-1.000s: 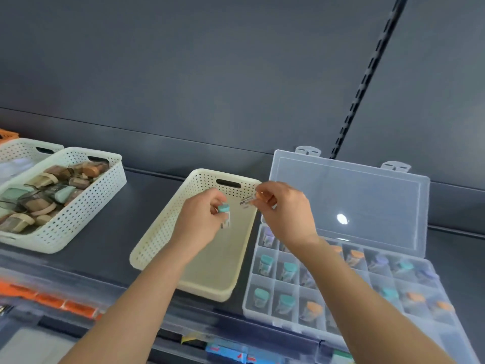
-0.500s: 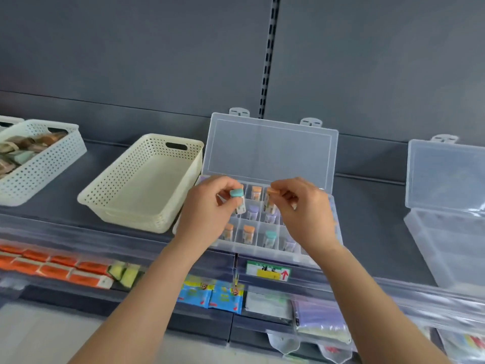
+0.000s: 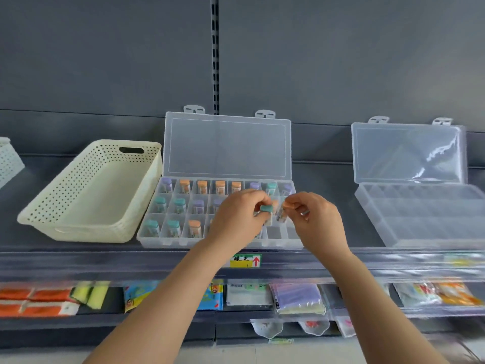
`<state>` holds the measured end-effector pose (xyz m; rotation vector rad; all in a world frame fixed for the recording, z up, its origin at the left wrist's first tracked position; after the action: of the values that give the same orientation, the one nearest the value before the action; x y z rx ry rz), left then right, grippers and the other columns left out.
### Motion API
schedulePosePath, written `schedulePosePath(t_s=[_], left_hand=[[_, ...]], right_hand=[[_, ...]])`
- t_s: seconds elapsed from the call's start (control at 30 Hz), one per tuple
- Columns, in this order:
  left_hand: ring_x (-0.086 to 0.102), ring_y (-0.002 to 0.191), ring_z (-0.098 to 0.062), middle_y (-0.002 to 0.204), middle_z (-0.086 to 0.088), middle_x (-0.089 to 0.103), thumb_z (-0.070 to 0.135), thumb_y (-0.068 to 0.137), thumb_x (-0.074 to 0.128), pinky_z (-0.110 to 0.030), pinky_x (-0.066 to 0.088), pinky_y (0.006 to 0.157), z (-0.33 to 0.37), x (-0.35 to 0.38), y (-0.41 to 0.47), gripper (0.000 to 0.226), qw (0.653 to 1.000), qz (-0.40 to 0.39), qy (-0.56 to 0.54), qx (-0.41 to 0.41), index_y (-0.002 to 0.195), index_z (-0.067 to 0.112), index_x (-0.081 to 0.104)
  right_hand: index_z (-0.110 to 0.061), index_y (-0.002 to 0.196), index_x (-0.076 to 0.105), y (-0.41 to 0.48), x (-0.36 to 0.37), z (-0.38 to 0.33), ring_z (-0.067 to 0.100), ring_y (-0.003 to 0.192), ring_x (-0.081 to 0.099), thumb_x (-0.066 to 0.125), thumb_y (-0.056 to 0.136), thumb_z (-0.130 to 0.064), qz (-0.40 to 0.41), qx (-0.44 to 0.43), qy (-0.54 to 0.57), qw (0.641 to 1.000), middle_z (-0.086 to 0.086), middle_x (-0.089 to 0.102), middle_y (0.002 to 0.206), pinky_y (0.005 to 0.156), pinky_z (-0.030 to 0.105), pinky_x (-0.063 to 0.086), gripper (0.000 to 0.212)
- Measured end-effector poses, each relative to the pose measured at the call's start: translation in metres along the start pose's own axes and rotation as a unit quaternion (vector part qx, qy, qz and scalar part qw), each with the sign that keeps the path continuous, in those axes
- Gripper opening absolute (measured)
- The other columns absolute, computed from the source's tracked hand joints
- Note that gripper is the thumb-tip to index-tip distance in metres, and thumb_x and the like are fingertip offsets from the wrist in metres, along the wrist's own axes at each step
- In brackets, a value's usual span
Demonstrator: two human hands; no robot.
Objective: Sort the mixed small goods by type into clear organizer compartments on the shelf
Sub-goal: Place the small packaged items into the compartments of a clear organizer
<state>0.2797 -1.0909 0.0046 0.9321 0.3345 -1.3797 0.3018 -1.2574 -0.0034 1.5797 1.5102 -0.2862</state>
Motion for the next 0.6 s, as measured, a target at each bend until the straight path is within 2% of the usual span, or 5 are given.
schedulePosePath(t_s=[0.23, 0.47, 0.6], left_hand=[[0.061, 0.091, -0.011, 0.105, 0.004, 0.069, 0.017, 0.086, 0.068, -0.019, 0.045, 0.078, 0.012, 0.033, 0.009, 0.016, 0.998, -0.029, 0.057, -0.002, 0.103, 0.017, 0.069], [0.063, 0.093, -0.014, 0.105, 0.001, 0.070, 0.019, 0.088, 0.066, -0.027, 0.050, 0.084, 0.013, 0.054, 0.006, 0.013, 0.990, -0.045, 0.125, -0.048, 0.101, 0.018, 0.068], [0.063, 0.089, -0.015, 0.100, 0.000, 0.069, 0.019, 0.087, 0.066, -0.025, 0.047, 0.078, 0.014, 0.060, 0.005, 0.014, 0.986, -0.042, 0.148, -0.066, 0.101, 0.019, 0.068]], right_hand=[[-0.011, 0.093, 0.071, -0.007, -0.008, 0.028, 0.020, 0.077, 0.063, 0.068, 0.085, -0.012, -0.022, 0.006, -0.039, 0.999, 0.001, 0.070, 0.088, 0.067, 0.036, 0.054, 0.009], [-0.015, 0.102, 0.070, -0.006, -0.010, 0.052, 0.020, 0.088, 0.063, 0.063, 0.089, -0.017, -0.107, -0.007, -0.070, 0.992, 0.001, 0.071, 0.095, 0.075, 0.034, 0.053, 0.015], [-0.016, 0.102, 0.071, -0.006, -0.005, 0.058, 0.019, 0.090, 0.060, 0.061, 0.090, -0.017, -0.133, -0.032, -0.077, 0.988, 0.000, 0.071, 0.095, 0.074, 0.034, 0.052, 0.016]])
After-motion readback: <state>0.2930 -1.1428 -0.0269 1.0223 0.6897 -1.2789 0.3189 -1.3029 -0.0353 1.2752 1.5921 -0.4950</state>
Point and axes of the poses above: each hand's wrist, its own y-axis towards the middle knuckle, its own x-axis out of the palm, z = x × y, the point moved 1 cm from there along y, towards the middle knuckle
